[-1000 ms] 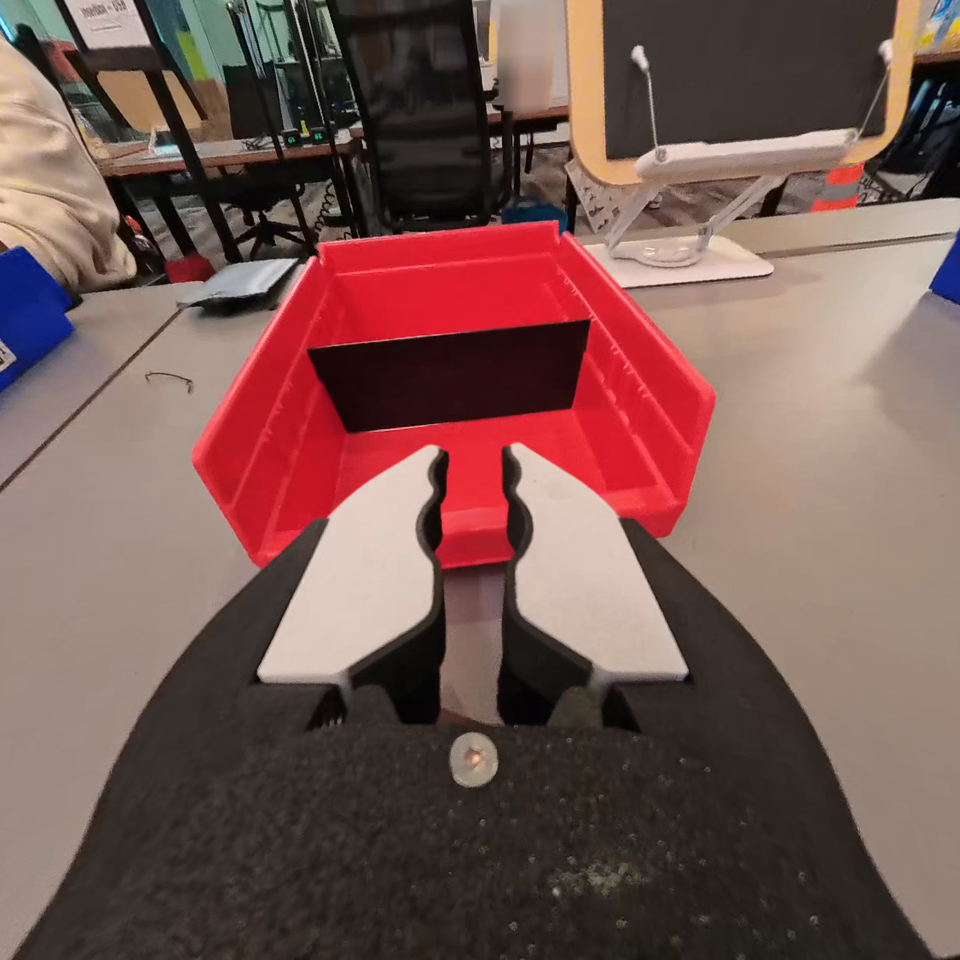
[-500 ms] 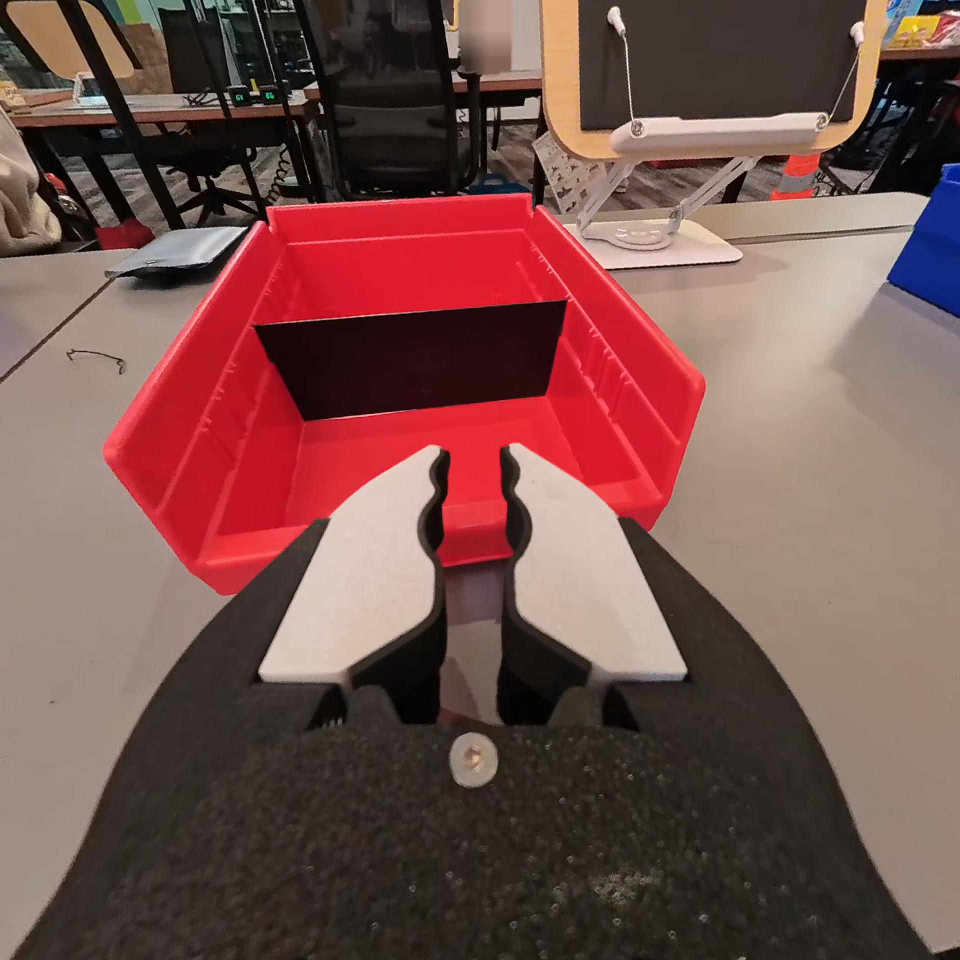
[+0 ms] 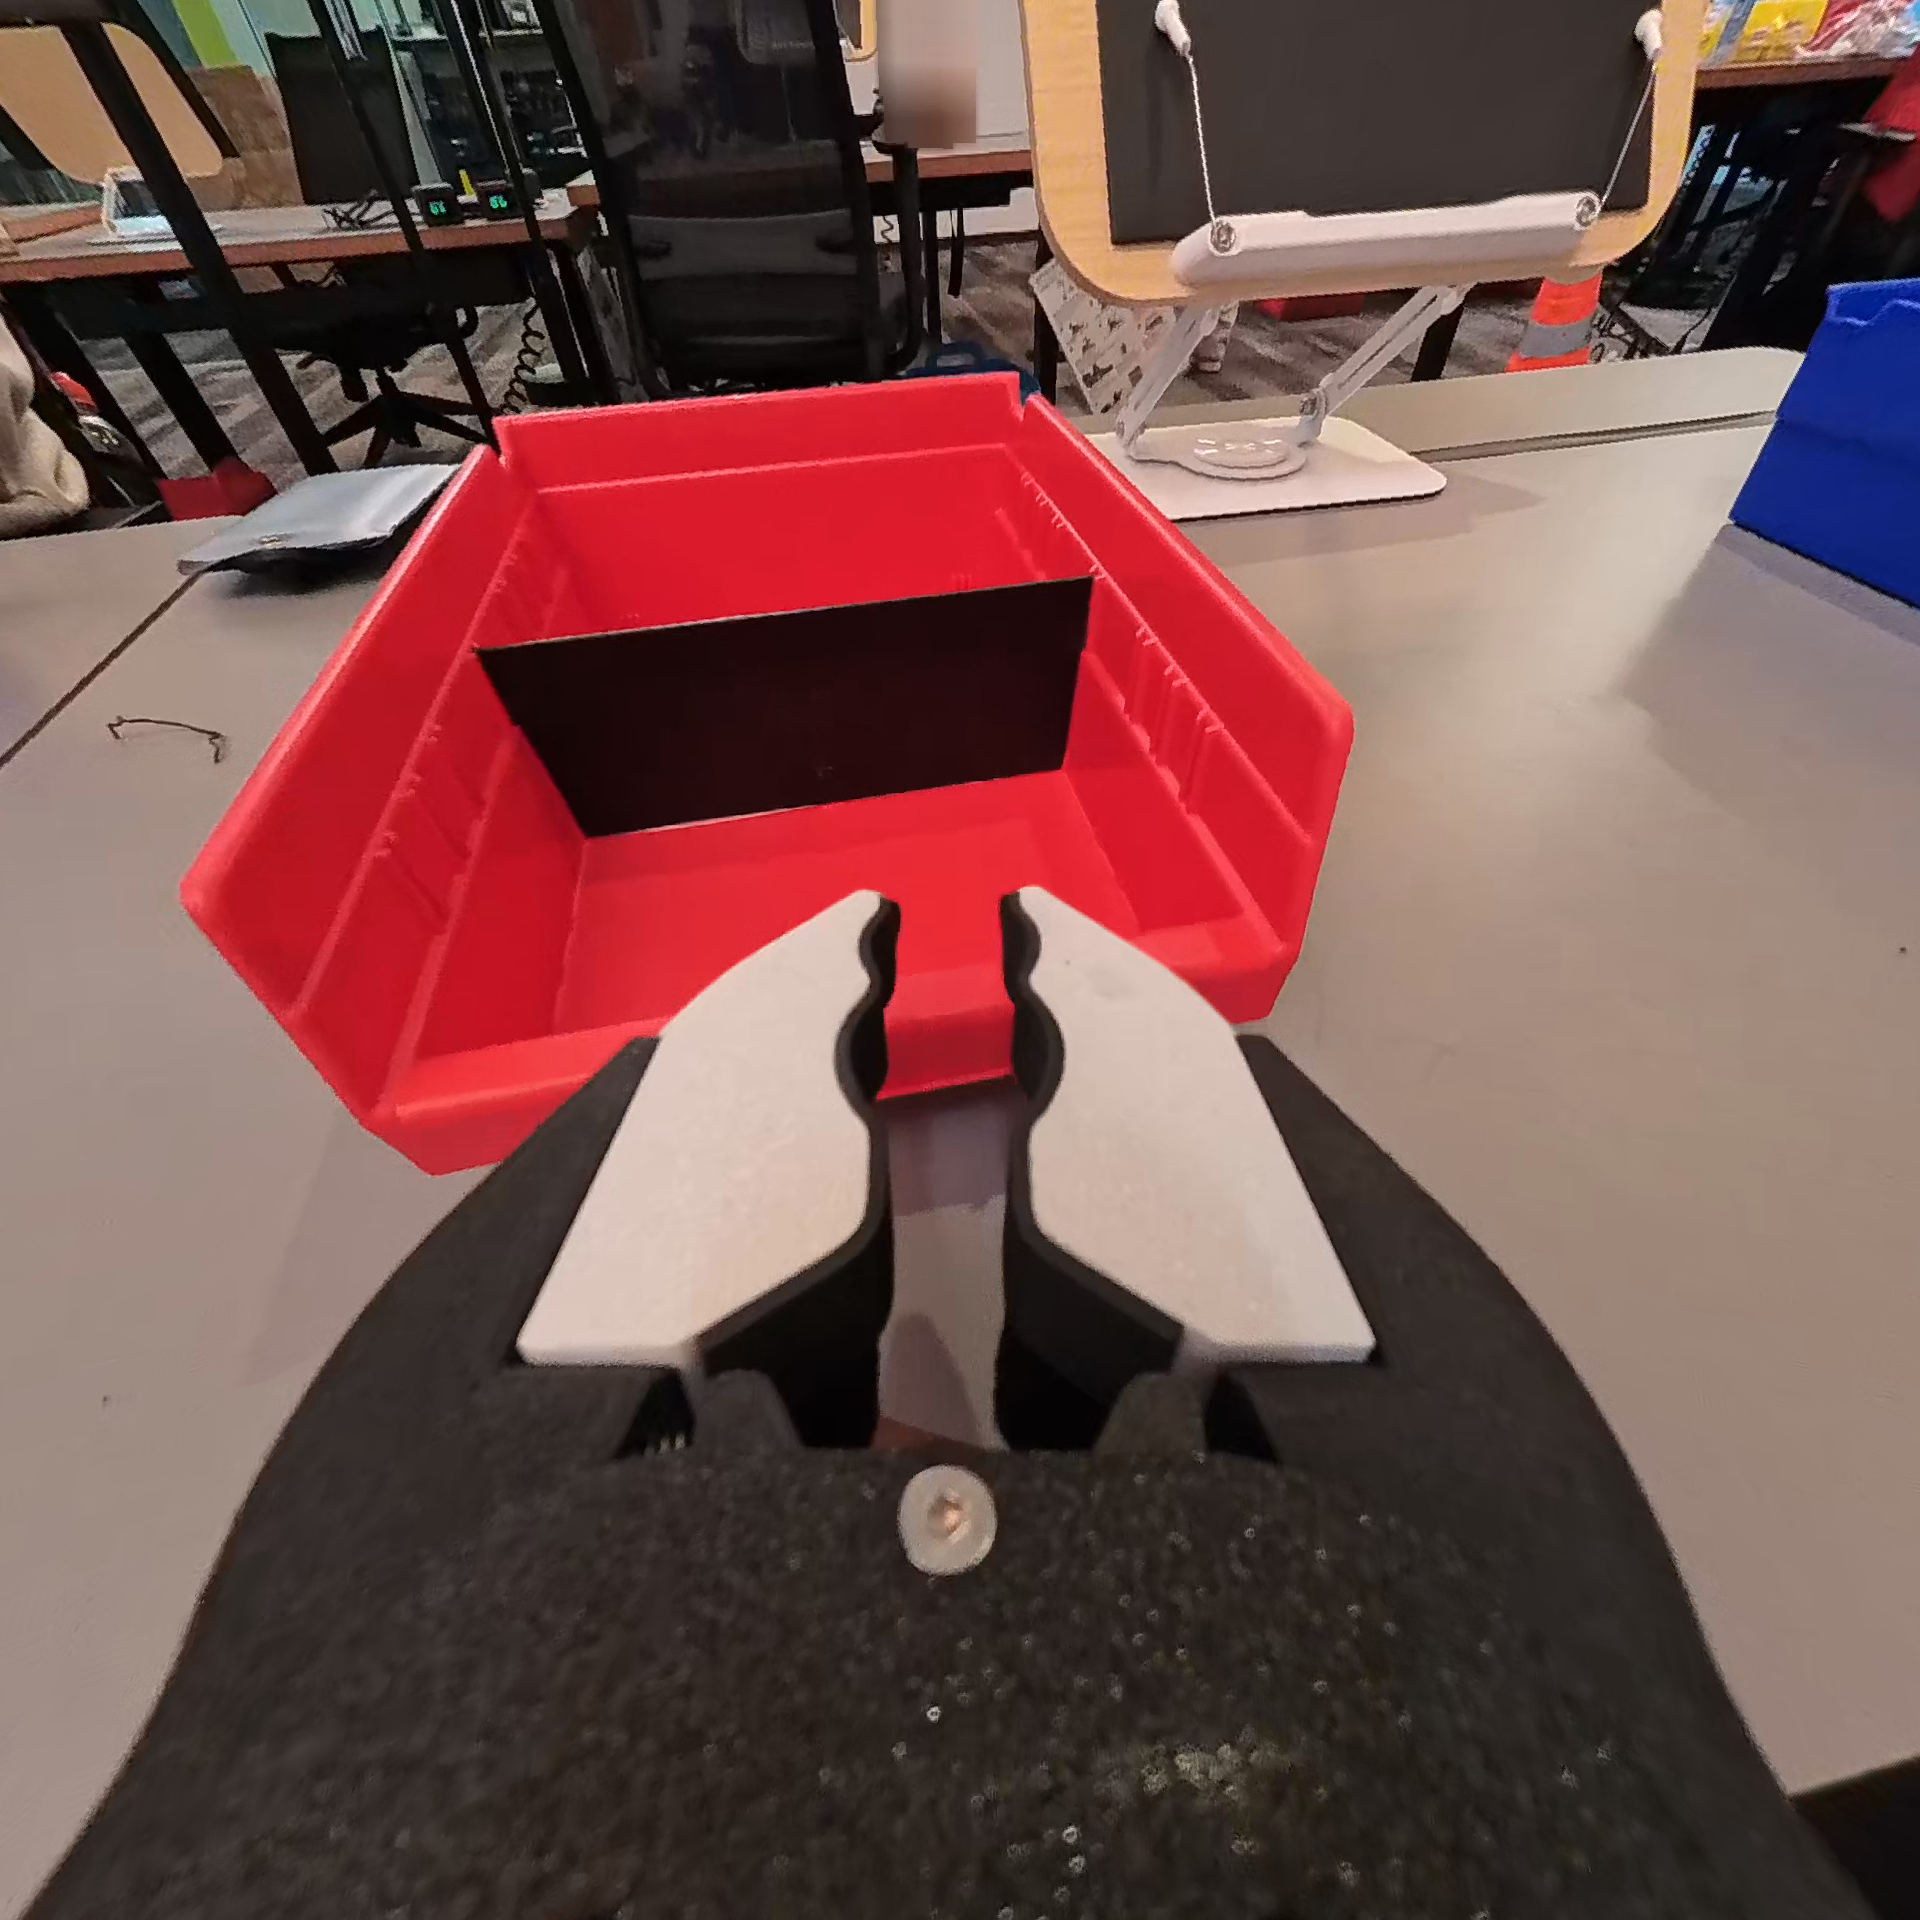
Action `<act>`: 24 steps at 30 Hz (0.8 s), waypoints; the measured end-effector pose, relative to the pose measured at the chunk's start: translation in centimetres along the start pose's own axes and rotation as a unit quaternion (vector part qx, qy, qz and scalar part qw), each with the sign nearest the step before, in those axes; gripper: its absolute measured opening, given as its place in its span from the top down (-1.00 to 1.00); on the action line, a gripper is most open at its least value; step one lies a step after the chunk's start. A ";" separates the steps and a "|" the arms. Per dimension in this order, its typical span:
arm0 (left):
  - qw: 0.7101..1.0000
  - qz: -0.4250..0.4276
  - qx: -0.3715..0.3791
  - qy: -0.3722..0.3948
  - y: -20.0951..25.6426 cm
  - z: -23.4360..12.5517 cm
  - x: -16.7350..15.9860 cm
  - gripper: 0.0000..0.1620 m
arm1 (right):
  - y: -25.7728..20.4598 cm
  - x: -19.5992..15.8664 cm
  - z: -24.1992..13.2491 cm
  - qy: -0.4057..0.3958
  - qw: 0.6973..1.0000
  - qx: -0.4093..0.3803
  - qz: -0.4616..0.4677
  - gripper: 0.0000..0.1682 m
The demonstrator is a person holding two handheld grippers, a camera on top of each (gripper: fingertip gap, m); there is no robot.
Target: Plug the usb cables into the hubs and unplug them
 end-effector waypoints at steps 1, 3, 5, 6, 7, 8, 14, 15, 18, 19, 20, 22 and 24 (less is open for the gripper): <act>1.000 0.001 0.000 -0.001 0.0 -0.2 -0.1 0.77 | -0.5 -0.3 0.9 -0.018 1.000 -0.009 0.003 0.34; 1.000 0.004 0.001 -0.003 0.0 -0.6 -0.2 0.77 | -1.2 -0.8 2.6 -0.065 0.998 -0.021 0.017 0.23; 1.000 0.007 0.004 -0.006 -0.1 -1.2 -0.4 0.77 | -1.9 -0.8 3.9 -0.083 0.996 -0.022 0.027 0.13; 1.000 0.009 0.006 -0.006 -0.1 -1.5 -0.5 0.77 | -2.1 -0.7 4.3 -0.086 0.996 -0.024 0.023 0.13; 1.000 0.010 0.008 -0.006 -0.1 -1.8 -0.5 0.77 | -2.4 -0.7 4.6 -0.089 0.996 -0.015 0.017 0.12; 1.000 0.011 0.011 -0.006 -0.2 -2.2 -0.6 0.77 | -2.7 -0.6 4.8 -0.092 0.996 -0.003 0.012 0.09; 1.000 0.013 0.002 0.007 1.8 -3.0 0.0 0.76 | -5.4 -0.6 3.5 -0.091 0.990 0.108 0.020 0.20; 1.000 0.018 -0.008 0.003 3.0 -2.8 0.1 0.75 | -6.0 -0.6 3.1 -0.090 0.988 0.127 0.012 0.26; 0.997 0.021 -0.067 -0.009 8.6 -2.0 0.6 0.67 | -6.7 0.1 1.6 -0.049 0.993 0.111 -0.007 0.25; 0.994 0.015 -0.104 -0.008 11.0 -1.7 1.0 0.64 | -6.4 0.5 0.9 -0.029 0.995 0.091 -0.011 0.24; 0.990 0.010 -0.143 -0.004 13.7 -1.4 1.4 0.61 | -5.8 1.0 0.1 -0.009 0.998 0.064 -0.010 0.24; 0.977 0.017 -0.213 -0.001 19.1 -0.6 2.0 0.55 | -3.7 1.5 -1.6 0.029 1.000 -0.011 -0.002 0.25; 0.968 0.027 -0.249 -0.010 24.0 0.8 2.5 0.47 | -0.8 1.4 -3.4 0.034 0.994 -0.106 0.021 0.31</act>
Point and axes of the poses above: each gripper's, where its closed fingertips meet, z out along the fingers, x out of its top, y = z × x across the jaws, the point moved 10 cm from there along -z, back along the fingers
